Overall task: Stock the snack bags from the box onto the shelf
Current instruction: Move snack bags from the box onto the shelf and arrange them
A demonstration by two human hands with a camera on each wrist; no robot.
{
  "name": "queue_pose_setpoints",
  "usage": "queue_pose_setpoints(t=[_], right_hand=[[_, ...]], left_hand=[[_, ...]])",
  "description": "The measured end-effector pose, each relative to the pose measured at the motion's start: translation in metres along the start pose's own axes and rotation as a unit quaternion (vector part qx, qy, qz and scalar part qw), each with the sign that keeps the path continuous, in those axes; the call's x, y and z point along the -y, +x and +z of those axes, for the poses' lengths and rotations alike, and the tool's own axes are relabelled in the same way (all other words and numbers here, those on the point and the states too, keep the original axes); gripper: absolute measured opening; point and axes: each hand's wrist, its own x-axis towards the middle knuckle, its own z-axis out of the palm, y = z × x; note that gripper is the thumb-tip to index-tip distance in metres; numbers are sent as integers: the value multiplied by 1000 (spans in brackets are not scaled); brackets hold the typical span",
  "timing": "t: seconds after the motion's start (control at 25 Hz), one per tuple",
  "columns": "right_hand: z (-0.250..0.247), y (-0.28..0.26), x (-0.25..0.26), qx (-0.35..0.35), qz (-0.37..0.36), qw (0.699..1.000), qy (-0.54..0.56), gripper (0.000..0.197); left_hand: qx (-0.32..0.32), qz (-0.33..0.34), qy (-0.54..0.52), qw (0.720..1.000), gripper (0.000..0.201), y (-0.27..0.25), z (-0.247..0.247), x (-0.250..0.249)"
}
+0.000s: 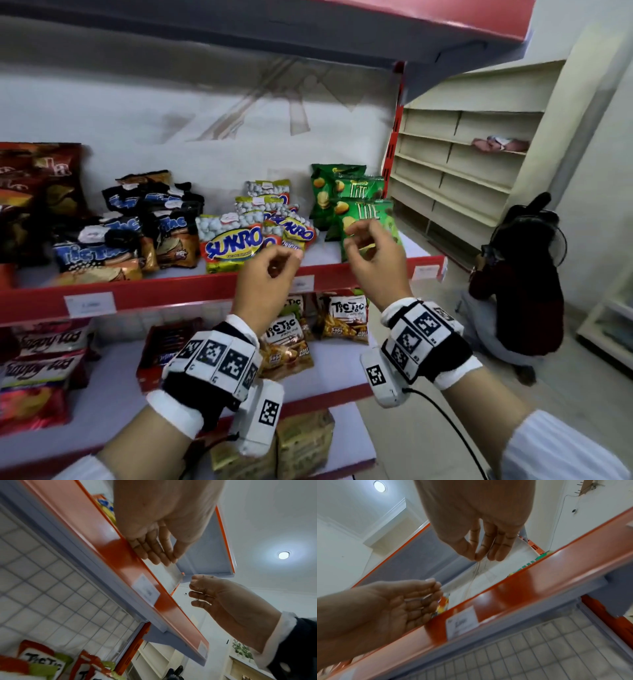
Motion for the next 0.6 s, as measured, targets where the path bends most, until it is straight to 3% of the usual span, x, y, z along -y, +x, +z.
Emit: queue_pose_setpoints(t=[0.12,0.28,0.44,0.6], right_hand=[[32,-47,15,15,10,1000,11,7],[92,-123,22,83,76,993,35,5],[138,-196,5,129,141,981,43,9],[183,-251,-34,241,210,947,20,16]], left_hand=[[25,-3,-29,999,14,-28,-40,16],[92,-59,-6,994,8,-77,-94,67],[122,-189,31,974,6,-125,-118,135],[117,-288,52,949,10,-168,-126,203]])
